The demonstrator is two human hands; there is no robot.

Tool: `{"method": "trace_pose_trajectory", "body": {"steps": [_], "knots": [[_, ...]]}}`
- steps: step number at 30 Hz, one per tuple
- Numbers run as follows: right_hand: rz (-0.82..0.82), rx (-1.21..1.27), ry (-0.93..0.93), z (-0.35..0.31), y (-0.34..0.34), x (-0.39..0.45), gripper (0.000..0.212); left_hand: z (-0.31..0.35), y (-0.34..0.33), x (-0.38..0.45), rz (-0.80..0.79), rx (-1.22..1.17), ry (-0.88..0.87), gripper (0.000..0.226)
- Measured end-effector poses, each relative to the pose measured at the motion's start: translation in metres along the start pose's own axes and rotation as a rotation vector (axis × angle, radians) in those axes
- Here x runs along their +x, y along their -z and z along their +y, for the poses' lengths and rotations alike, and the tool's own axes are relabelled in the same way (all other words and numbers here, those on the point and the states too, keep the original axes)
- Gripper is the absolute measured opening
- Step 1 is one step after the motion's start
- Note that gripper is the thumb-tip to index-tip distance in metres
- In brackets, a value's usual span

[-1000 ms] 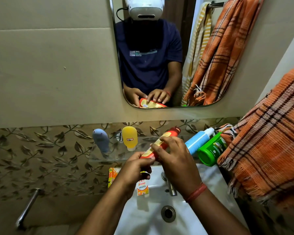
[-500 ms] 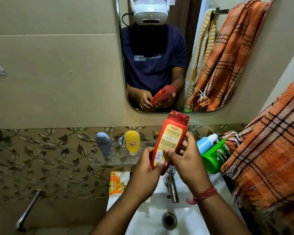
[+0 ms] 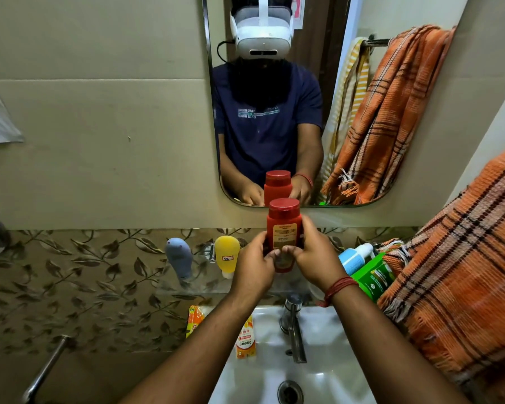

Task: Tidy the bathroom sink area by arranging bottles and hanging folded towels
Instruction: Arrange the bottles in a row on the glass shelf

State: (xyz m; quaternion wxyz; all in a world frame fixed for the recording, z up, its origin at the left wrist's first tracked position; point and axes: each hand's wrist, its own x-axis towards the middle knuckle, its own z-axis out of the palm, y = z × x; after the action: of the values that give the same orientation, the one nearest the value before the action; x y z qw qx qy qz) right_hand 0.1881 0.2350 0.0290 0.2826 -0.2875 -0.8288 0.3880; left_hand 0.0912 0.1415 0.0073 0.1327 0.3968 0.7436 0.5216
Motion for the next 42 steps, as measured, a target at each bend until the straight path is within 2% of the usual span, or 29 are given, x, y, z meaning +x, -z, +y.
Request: {"method": "trace_pose_trajectory", "body": {"steps": [31, 34, 37, 39, 42], "knots": [[-0.065, 0.071, -0.053, 0.005, 0.006, -0.006, 0.070, -0.018, -0.003, -0.002, -0.041, -0.034, 0.050, 0.036], [0.042, 0.032, -0.059, 0.006, 0.015, -0.011, 0.071, -0.020, -0.001, -0.011, -0.021, -0.035, 0.063, 0.034], [0.191, 0.011, -0.073, 0.010, 0.027, -0.026, 0.063, -0.025, 0.004, -0.030, 0.065, -0.058, 0.103, 0.028], [0.226, -0.060, -0.060, 0.015, 0.034, -0.040, 0.055, -0.030, 0.006, -0.045, 0.076, -0.054, 0.102, 0.025], [0.230, -0.162, -0.085, 0.025, 0.041, -0.063, 0.046, -0.031, 0.002, -0.066, 0.001, -0.014, 0.035, 0.017]]}}
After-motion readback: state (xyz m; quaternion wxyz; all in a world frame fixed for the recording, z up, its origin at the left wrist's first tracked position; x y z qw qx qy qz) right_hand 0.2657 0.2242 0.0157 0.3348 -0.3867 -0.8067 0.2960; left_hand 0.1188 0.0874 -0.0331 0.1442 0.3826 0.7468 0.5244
